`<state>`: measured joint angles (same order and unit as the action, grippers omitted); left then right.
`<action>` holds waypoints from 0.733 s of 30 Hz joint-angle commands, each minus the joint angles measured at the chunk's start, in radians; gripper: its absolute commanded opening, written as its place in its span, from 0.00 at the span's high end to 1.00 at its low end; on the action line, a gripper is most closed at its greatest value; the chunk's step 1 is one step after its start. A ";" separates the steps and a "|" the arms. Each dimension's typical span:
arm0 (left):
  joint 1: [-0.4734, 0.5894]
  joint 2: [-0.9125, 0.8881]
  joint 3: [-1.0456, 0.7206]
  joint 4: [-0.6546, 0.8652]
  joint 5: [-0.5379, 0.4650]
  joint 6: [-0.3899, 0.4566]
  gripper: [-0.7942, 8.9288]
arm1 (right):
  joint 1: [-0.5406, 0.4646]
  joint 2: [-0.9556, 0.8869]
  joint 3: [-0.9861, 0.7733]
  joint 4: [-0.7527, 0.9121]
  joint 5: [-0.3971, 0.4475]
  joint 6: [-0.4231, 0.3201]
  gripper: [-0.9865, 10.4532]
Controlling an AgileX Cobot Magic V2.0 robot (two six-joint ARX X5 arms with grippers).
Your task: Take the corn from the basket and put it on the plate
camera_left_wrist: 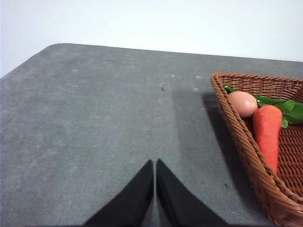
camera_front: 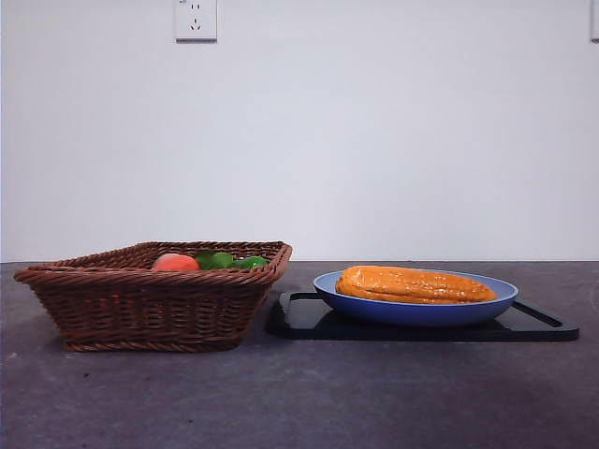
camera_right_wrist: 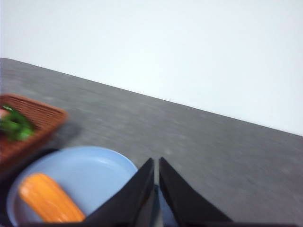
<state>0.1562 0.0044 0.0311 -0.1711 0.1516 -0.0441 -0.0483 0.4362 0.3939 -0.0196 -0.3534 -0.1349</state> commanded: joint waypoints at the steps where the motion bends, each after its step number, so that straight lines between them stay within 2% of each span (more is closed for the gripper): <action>1: 0.003 -0.002 -0.028 -0.004 -0.003 -0.005 0.91 | -0.006 -0.079 -0.089 0.038 0.042 -0.011 0.91; 13: 0.003 -0.002 -0.028 -0.004 -0.003 -0.005 0.91 | -0.006 -0.328 -0.305 0.041 0.153 -0.003 0.91; 22: 0.003 -0.002 -0.028 -0.004 -0.003 -0.005 0.91 | -0.006 -0.395 -0.384 0.026 0.153 0.017 0.91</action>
<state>0.1562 0.0044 0.0311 -0.1711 0.1516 -0.0441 -0.0536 0.0475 0.0181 0.0059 -0.2050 -0.1322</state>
